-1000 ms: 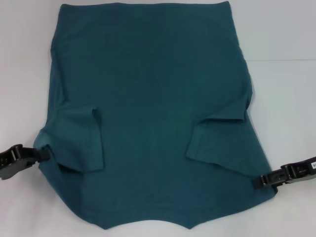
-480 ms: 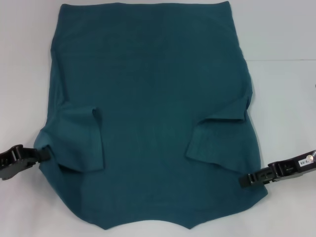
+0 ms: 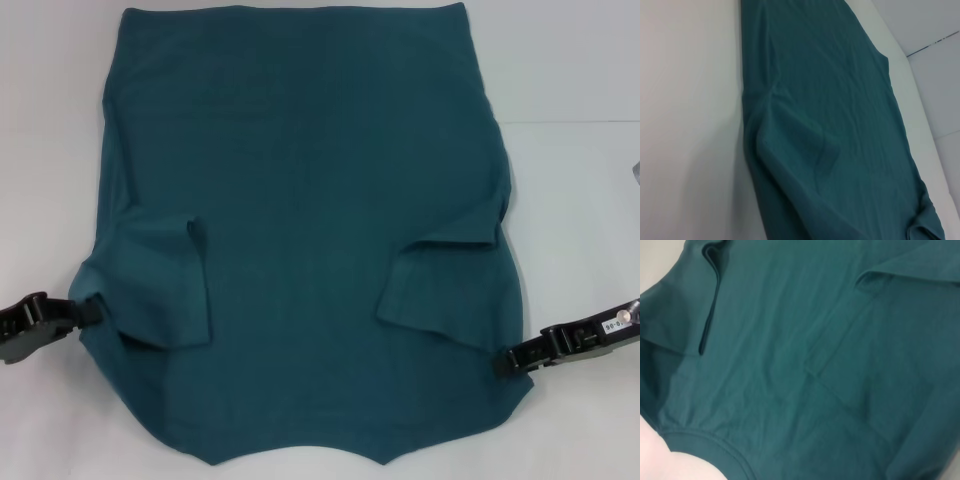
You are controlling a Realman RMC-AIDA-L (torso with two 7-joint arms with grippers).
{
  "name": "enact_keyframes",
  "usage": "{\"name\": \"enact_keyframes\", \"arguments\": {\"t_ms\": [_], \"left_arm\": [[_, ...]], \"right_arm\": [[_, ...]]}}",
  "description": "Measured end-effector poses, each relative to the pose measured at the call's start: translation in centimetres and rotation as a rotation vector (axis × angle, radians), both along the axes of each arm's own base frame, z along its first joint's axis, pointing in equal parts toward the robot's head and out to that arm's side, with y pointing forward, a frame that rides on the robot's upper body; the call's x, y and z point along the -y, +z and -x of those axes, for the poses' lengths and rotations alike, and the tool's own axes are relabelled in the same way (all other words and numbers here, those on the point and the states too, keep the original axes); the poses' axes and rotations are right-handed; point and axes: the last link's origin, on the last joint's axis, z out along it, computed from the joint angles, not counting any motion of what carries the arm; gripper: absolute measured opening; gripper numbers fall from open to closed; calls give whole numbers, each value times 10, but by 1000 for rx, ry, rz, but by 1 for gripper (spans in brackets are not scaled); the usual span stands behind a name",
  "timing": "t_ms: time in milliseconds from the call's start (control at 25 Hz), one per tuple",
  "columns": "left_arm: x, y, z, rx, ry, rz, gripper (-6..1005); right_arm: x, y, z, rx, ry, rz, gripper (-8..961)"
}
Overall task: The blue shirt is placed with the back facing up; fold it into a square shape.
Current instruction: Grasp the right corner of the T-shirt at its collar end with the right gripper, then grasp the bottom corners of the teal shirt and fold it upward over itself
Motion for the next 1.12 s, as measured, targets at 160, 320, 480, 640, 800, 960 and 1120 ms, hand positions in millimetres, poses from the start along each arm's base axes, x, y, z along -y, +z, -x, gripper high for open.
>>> {"name": "enact_keyframes", "arguments": {"t_ms": [160,320,480,640,800,960,1120], "left_arm": [[0,0,0,-1,-1,0,-1],[-1,1,0,-1,-2,-1,-1],[-1,1,-1,-2,-2,-1,-1],[-1,1,-1,-2,-2,-1,0],[1,2,0,-3,-9,2,0],[5,4,-1,-11,-35,21,-1],[17,12,-2,-20,-86,58,-1]], "right_arm": [[-1,1,0,2,0,-2,413],[-1,1,0,2,-2,-4,213],[-1,1,0,1,-3,0,145],[-1,3,0,2,-3,2,77],[0,6,-1,-3,-4,6,24],[4,14,-3,-14,-13,20,14],[9,23,-5,-29,-19,50,12]]}}
